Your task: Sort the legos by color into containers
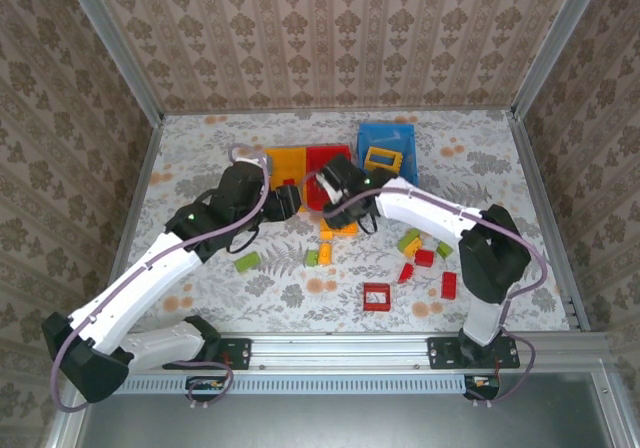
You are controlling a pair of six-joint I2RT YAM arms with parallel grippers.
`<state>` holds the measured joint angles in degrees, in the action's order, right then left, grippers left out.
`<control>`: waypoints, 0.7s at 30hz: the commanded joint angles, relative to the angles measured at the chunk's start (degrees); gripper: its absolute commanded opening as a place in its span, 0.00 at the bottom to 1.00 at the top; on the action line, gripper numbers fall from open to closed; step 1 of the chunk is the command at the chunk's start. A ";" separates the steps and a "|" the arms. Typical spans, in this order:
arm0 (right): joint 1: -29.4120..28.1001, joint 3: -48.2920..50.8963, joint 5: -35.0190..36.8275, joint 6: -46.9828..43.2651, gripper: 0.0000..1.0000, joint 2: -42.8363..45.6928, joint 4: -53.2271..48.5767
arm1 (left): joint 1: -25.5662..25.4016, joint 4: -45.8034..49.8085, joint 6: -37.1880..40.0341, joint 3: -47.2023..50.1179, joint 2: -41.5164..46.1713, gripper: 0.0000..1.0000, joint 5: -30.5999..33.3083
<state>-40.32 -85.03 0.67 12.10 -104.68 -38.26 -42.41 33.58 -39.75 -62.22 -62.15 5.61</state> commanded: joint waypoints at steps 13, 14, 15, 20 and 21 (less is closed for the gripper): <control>6.77 -32.22 -3.87 10.03 0.34 -25.75 -11.28 | -0.56 8.29 -1.06 2.48 0.34 0.60 0.40; 6.74 -32.95 -4.09 9.95 0.37 -26.15 -11.63 | -0.57 8.26 -0.89 2.60 -0.01 0.60 -0.20; 6.73 -33.79 -4.30 9.87 0.42 -26.55 -12.24 | -0.54 8.25 -0.53 2.94 -0.46 0.60 -0.89; 6.35 -34.86 -3.13 8.99 0.59 -24.67 -13.37 | -0.57 7.22 2.07 4.79 -2.28 0.60 -3.98; 6.22 -34.71 -2.76 8.72 0.60 -23.65 -13.34 | -0.52 6.89 2.91 4.89 -2.65 0.60 -4.64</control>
<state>-33.71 -118.17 -2.35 21.06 -131.41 -48.77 -43.09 40.71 -39.70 -58.39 -63.79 3.64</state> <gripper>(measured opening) 0.601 0.600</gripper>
